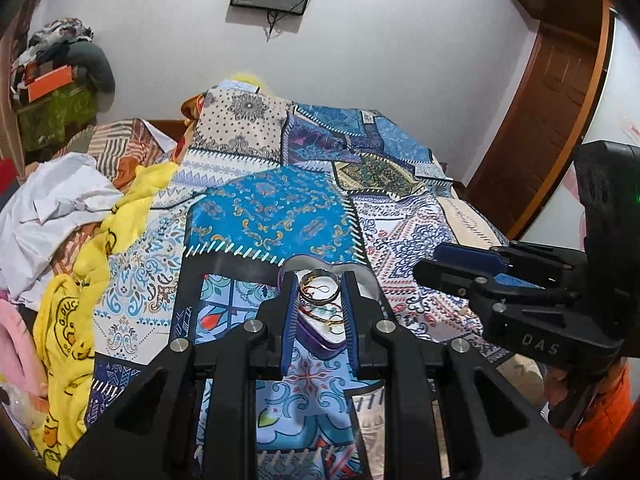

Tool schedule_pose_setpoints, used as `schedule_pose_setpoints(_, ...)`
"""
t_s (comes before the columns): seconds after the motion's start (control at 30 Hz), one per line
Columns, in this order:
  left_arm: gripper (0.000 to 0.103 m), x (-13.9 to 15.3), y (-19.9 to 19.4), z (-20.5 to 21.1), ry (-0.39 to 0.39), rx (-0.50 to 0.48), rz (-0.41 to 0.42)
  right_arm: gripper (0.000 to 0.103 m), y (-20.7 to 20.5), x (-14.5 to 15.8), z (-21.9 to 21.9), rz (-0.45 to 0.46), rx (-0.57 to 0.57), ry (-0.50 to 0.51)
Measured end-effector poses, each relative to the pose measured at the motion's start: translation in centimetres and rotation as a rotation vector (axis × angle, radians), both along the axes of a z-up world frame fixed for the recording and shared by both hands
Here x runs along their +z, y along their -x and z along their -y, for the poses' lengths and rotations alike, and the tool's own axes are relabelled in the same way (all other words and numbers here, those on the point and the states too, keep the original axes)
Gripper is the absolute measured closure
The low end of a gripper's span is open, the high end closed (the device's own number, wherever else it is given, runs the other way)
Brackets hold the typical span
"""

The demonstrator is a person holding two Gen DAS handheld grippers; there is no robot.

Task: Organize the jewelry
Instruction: 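Open the left gripper to drop the gold ring into the tin, then move the right gripper to the other gold ring on the quilt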

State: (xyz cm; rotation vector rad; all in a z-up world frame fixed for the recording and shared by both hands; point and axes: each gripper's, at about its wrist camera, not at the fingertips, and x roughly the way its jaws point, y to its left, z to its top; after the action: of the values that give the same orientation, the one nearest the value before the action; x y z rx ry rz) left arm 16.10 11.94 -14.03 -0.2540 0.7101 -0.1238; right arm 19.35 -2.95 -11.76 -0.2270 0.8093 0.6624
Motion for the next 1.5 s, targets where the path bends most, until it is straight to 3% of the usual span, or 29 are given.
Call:
schedule_pose_setpoints(0.8, 0.083, -4.9, -6.1, -0.3, 0.071, -0.076, -0.110, 0.075, -3.5, -5.1, -3.0, -0.114, 0.050, 0.087)
schedule_pose_setpoints(1.2, 0.083, -3.8, -5.4, 0.4, 0.014, -0.067, -0.092, 0.075, -3.8, -5.9, -3.4, -0.153, 0.074, 0.114)
schedule_pose_setpoints(1.5, 0.083, -1.2, -4.0, 0.7, -0.020, -0.048, -0.050, 0.075, -2.9, -3.5, -2.9, -0.103, 0.061, 0.103)
